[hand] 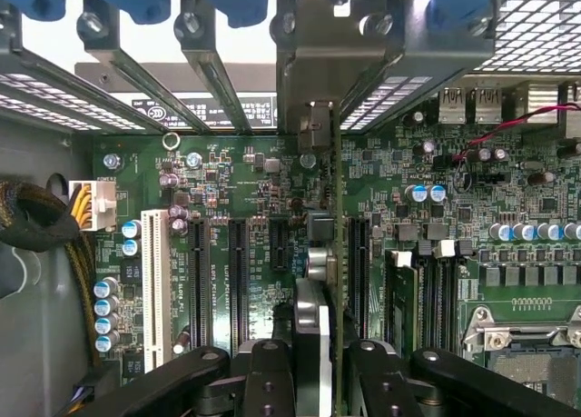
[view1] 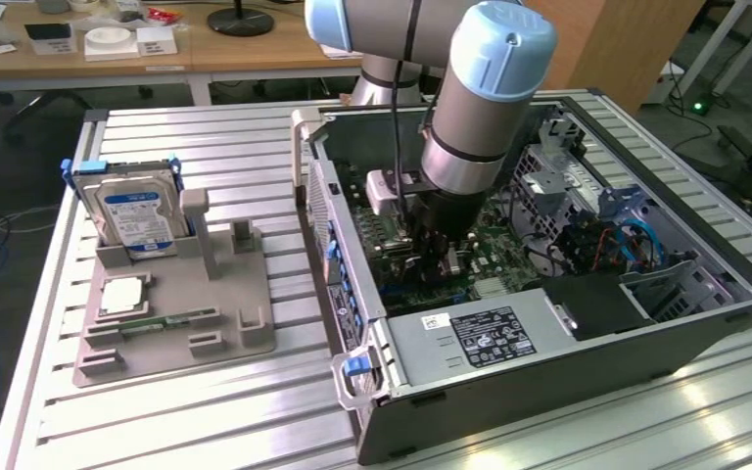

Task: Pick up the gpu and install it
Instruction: 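Insert the gpu into the slot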

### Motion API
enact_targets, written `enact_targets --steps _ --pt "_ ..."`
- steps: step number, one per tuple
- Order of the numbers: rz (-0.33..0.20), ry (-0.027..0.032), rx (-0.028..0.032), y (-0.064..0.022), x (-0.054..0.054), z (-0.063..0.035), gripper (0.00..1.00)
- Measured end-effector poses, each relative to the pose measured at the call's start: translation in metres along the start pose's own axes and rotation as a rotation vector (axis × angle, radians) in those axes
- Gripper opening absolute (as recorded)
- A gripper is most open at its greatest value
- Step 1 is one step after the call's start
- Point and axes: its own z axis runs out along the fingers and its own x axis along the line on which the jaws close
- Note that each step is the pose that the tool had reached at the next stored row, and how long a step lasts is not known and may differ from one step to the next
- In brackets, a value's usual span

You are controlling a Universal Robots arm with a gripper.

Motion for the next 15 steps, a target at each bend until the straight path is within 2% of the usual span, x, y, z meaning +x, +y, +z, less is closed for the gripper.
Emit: enact_targets --steps 4,5,6,7,9,10,15 --pt "0.0 0.0 -0.0001 0.0002 0.0 0.0 0.28" --pt "0.001 -0.0024 -0.0001 0.0007 0.0 0.0007 0.28" --pt "0.001 -0.001 0.0002 0.0007 0.0 0.0001 0.29" --pt "0.001 -0.0006 0.0003 0.0006 0.0 -0.0006 0.35" --pt "0.0 0.0 0.0 0.0004 0.0 -0.0026 0.35" --pt "0.0 -0.0002 0.0001 0.0005 0.0 -0.0042 0.42" --pt "0.0 -0.0002 0.001 0.001 -0.001 -0.0227 0.42"
